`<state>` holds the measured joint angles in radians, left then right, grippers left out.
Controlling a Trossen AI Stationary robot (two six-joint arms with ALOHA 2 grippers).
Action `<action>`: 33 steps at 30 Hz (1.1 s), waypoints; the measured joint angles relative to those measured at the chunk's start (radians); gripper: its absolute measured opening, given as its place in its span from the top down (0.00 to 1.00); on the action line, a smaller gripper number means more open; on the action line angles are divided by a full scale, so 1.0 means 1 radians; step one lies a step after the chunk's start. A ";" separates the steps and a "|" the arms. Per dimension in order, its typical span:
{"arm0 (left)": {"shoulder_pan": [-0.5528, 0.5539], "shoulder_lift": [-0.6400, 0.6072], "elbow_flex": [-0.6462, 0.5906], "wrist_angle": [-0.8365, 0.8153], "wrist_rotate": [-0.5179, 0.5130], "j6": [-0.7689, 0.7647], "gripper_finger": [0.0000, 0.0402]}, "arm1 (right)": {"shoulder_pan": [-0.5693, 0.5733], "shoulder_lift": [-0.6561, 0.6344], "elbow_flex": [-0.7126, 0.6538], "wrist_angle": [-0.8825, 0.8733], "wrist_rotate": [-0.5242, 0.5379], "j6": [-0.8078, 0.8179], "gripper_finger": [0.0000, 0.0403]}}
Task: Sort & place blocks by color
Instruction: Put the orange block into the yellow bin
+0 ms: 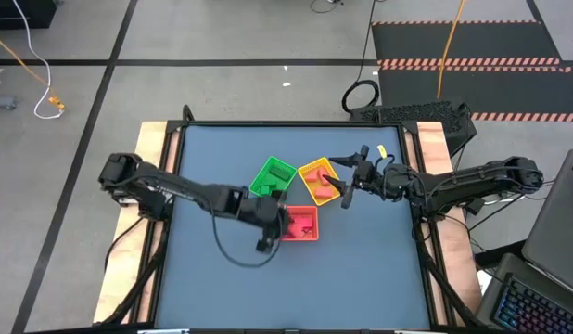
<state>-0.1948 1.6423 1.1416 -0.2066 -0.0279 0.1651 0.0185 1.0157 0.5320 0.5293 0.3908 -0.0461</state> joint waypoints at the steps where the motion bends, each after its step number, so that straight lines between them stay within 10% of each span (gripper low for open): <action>1: 0.023 -0.001 0.000 0.014 0.000 0.009 0.68 | 0.000 0.000 0.000 0.000 0.000 -0.001 0.37; 20: 0.342 0.056 0.003 0.267 0.086 0.065 0.68 | -0.006 0.000 0.000 0.009 0.003 -0.105 0.37; 33: 0.357 0.240 0.088 0.393 0.015 -0.113 0.68 | -0.042 0.000 0.000 0.017 0.001 -0.096 0.37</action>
<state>0.1622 1.8827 1.2292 0.1864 -0.0133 0.0521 -0.0235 1.0153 0.5320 0.5460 0.3920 -0.1425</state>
